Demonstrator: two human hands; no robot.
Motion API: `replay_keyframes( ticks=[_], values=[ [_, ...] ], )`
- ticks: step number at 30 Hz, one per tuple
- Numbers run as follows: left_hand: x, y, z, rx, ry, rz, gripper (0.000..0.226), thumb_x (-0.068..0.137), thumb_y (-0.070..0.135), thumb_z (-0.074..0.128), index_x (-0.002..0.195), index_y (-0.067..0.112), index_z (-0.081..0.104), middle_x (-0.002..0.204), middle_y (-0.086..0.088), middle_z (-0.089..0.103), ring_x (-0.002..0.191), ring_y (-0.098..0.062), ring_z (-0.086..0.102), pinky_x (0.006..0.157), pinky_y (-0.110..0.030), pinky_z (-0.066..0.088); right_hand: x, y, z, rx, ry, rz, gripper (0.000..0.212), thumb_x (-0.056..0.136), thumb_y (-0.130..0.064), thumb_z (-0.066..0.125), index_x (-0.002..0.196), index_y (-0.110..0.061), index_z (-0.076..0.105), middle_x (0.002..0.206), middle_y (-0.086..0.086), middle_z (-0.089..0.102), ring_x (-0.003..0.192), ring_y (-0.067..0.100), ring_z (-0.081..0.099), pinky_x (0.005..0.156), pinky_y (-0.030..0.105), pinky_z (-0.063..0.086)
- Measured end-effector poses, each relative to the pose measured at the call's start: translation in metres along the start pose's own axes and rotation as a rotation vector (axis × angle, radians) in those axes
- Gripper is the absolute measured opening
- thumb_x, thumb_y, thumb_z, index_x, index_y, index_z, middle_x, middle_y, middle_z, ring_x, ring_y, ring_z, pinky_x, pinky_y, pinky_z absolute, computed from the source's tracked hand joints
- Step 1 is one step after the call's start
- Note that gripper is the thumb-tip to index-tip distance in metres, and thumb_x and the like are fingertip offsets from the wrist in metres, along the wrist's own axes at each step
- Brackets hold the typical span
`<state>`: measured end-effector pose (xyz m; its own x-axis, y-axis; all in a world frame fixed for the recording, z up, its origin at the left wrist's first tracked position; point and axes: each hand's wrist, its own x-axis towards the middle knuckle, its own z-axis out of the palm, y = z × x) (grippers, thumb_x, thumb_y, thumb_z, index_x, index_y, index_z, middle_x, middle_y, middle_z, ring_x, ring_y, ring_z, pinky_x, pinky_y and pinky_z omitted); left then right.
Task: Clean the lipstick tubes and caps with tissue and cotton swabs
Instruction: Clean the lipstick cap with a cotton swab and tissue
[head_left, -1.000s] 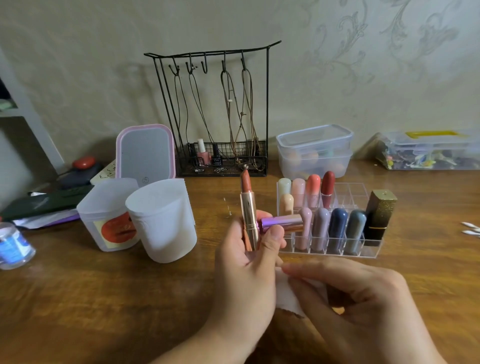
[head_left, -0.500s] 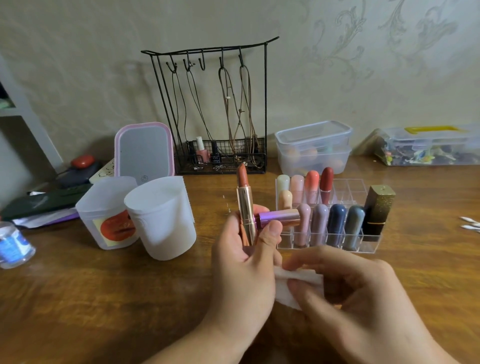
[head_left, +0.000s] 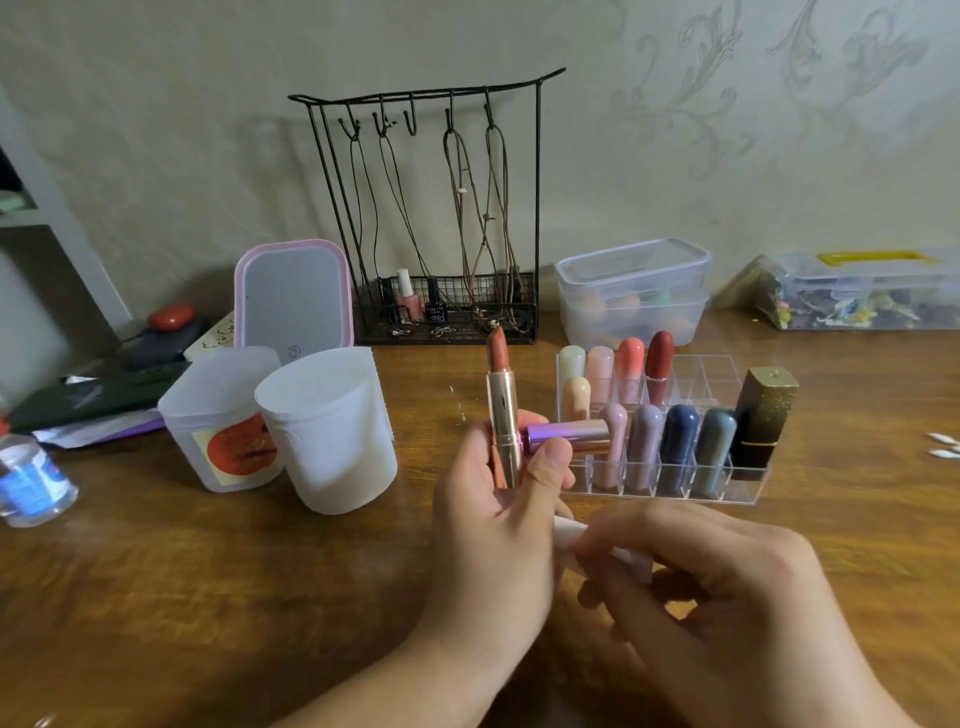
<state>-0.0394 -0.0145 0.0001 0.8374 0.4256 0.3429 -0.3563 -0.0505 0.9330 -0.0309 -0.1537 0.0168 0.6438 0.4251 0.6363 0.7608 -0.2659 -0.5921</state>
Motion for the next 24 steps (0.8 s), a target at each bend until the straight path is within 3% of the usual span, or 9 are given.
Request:
replay_keyframes(
  ticks=[3,5,7,10,12,15,18,21,24],
  values=[
    [0.002,0.003,0.001,0.014,0.017,0.037,0.021,0.080,0.051,0.068,0.089,0.033,0.061,0.065,0.002,0.059,0.058,-0.019,0.055,0.051,-0.031,0.043,-0.003,-0.003,-0.002,0.016,-0.021,0.048,0.023,0.075,-0.020,0.076,0.088,-0.035,0.064,0.076,-0.016,0.070,0.056,0.006,0.067,0.048,0.019,0.053],
    [0.001,0.006,0.001,0.072,0.035,0.107,0.016,0.080,0.043,0.067,0.091,0.033,0.061,0.070,0.007,0.064,0.064,-0.012,0.060,0.061,-0.031,0.049,0.003,-0.009,-0.003,0.324,-0.108,0.318,0.019,0.080,-0.040,0.076,0.091,-0.034,0.062,0.073,0.000,0.073,0.053,0.018,0.067,0.048,0.031,0.054],
    [0.000,0.007,0.000,0.078,0.017,0.138,0.011,0.082,0.037,0.066,0.091,0.035,0.060,0.069,0.011,0.063,0.062,-0.008,0.058,0.063,-0.033,0.049,0.010,-0.011,-0.004,0.618,-0.231,0.574,0.032,0.078,-0.055,0.071,0.086,-0.025,0.064,0.068,0.015,0.070,0.053,0.034,0.067,0.044,0.035,0.051],
    [-0.003,0.009,0.001,0.143,-0.012,0.203,0.013,0.085,0.037,0.065,0.096,0.036,0.059,0.072,0.013,0.064,0.061,-0.005,0.059,0.060,-0.027,0.048,0.015,-0.007,-0.008,0.745,-0.329,0.720,0.037,0.069,-0.034,0.072,0.088,-0.003,0.063,0.071,0.024,0.068,0.053,0.036,0.065,0.041,0.029,0.049],
    [-0.004,0.010,0.001,0.185,-0.012,0.232,0.016,0.084,0.036,0.066,0.098,0.036,0.058,0.082,0.014,0.069,0.068,-0.004,0.064,0.062,-0.019,0.049,0.016,-0.005,-0.011,0.762,-0.355,0.740,0.031,0.071,-0.023,0.071,0.089,0.001,0.063,0.073,0.027,0.068,0.055,0.034,0.066,0.041,0.028,0.050],
    [-0.005,0.009,0.002,0.211,-0.022,0.233,0.014,0.085,0.034,0.067,0.097,0.031,0.060,0.083,0.015,0.069,0.071,-0.003,0.065,0.063,-0.015,0.048,0.017,-0.009,-0.016,0.658,-0.391,0.748,0.024,0.073,-0.019,0.071,0.093,-0.008,0.070,0.074,0.021,0.072,0.059,0.030,0.070,0.046,0.029,0.053],
    [-0.003,0.010,0.001,0.161,-0.039,0.160,0.021,0.081,0.037,0.062,0.100,0.029,0.059,0.072,0.005,0.065,0.061,-0.006,0.060,0.058,-0.021,0.048,0.017,-0.005,-0.023,0.226,-0.398,0.602,0.017,0.085,-0.018,0.073,0.089,-0.035,0.075,0.065,-0.002,0.073,0.054,0.007,0.068,0.054,0.017,0.050],
    [0.000,0.012,0.001,0.045,-0.043,0.060,0.020,0.081,0.036,0.062,0.098,0.027,0.059,0.066,-0.004,0.062,0.054,-0.018,0.057,0.046,-0.030,0.049,0.021,0.000,-0.036,-0.149,-0.170,0.353,0.041,0.082,-0.015,0.076,0.068,-0.051,0.063,0.061,-0.030,0.064,0.059,-0.006,0.062,0.057,0.005,0.044],
    [0.002,0.011,0.000,-0.022,-0.070,0.016,0.025,0.078,0.040,0.063,0.099,0.027,0.060,0.068,-0.004,0.062,0.055,-0.022,0.055,0.044,-0.032,0.046,0.024,0.010,-0.044,-0.239,-0.018,0.230,0.050,0.081,-0.011,0.075,0.072,-0.056,0.055,0.063,-0.036,0.061,0.062,-0.008,0.060,0.055,0.001,0.040]
  ],
)
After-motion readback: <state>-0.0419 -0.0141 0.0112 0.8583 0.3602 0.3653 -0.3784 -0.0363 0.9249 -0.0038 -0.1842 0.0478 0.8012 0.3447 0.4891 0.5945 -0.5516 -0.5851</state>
